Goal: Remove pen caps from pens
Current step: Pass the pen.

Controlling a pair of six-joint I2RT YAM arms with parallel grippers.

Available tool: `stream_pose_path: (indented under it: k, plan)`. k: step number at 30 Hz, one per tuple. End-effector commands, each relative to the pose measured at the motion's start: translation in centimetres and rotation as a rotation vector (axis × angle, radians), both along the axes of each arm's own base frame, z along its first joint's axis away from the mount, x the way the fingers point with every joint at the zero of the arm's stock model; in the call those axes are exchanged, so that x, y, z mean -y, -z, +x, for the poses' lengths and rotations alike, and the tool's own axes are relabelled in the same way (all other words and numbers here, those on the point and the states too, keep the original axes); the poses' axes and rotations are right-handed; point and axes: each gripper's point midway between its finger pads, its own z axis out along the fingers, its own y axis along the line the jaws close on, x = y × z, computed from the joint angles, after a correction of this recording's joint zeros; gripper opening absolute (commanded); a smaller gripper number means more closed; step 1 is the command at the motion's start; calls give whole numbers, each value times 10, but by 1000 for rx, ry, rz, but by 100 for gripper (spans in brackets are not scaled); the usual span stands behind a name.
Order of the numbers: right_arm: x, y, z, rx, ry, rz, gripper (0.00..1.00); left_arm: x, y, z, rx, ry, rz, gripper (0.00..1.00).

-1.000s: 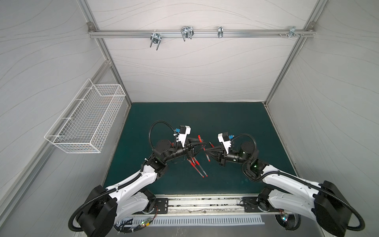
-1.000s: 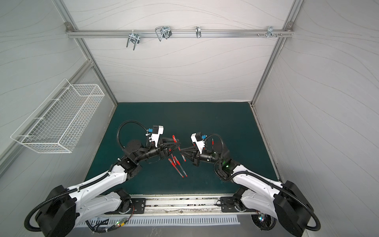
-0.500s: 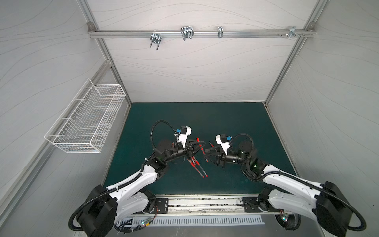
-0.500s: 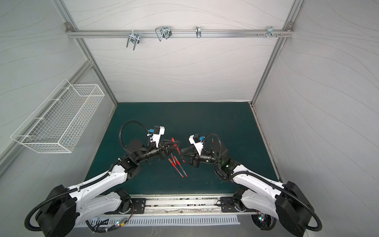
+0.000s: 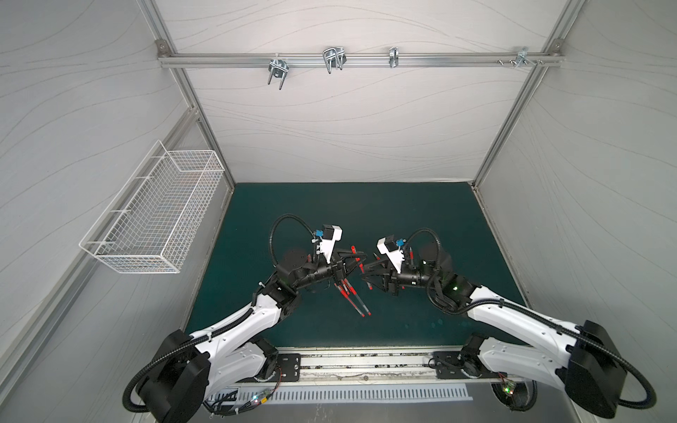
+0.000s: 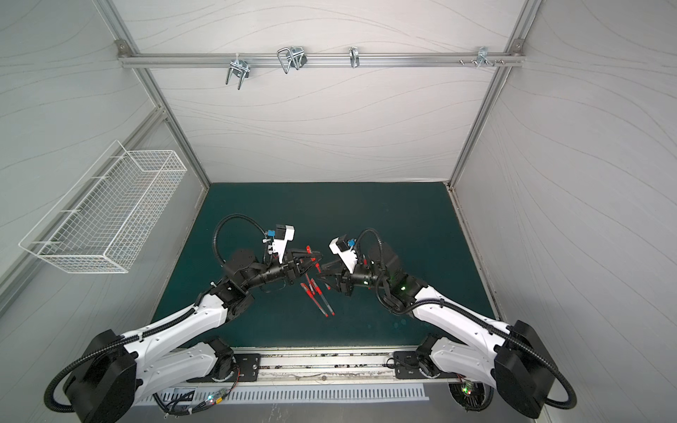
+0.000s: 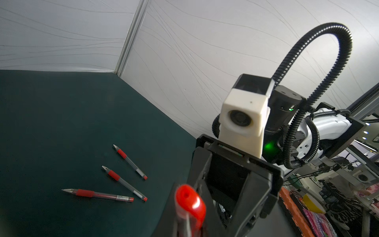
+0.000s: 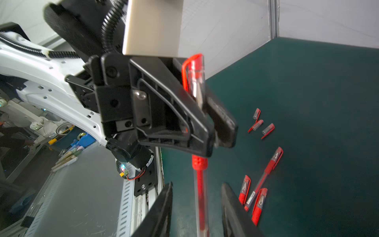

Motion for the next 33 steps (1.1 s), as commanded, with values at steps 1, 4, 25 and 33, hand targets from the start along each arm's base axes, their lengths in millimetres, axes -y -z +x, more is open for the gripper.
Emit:
stream_pose_path:
  k: [1, 4, 25, 33]
  plan:
    - [-4, 3, 0, -1, -9, -31, 38, 2, -27, -4, 74, 24, -52, 1]
    - [-7, 7, 0, -10, -18, -39, 35, 3, -27, -4, 71, 26, -54, 1]
    - [-9, 11, 14, -5, 55, -48, 0, -1, -20, 6, 44, -38, -25, 36]
    - [0, 24, 32, 24, 163, -116, 0, -28, -16, 22, 45, -244, -1, 48]
